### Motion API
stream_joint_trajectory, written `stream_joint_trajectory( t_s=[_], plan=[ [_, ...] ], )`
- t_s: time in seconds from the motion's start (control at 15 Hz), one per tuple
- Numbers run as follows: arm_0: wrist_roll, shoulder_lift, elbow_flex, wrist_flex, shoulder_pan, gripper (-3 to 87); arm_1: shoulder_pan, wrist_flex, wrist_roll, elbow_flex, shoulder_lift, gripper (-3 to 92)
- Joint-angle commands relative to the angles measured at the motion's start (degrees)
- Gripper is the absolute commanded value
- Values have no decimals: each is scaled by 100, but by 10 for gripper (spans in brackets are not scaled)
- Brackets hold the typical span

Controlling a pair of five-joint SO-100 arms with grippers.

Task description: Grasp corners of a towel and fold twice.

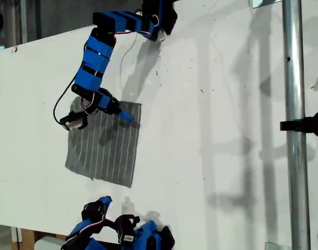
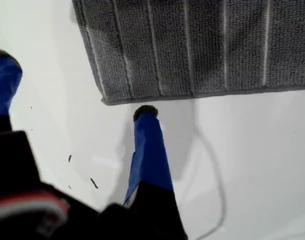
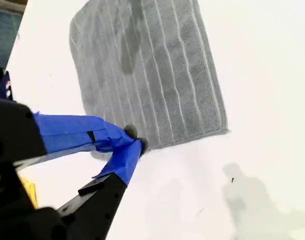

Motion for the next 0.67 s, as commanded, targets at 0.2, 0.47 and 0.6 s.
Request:
stream_joint_trajectory(
  t_s=[0.2, 0.47, 0.6],
  plan=[
    [18, 97, 141, 62, -44, -28, 149, -343, -105, 176, -237, 390],
    [18, 167, 272, 18, -123, -28, 79, -747, -70, 431, -703, 377],
    [18, 211, 316, 9, -176, -28, 35, -844, -26, 299, -1107, 345]
  ],
)
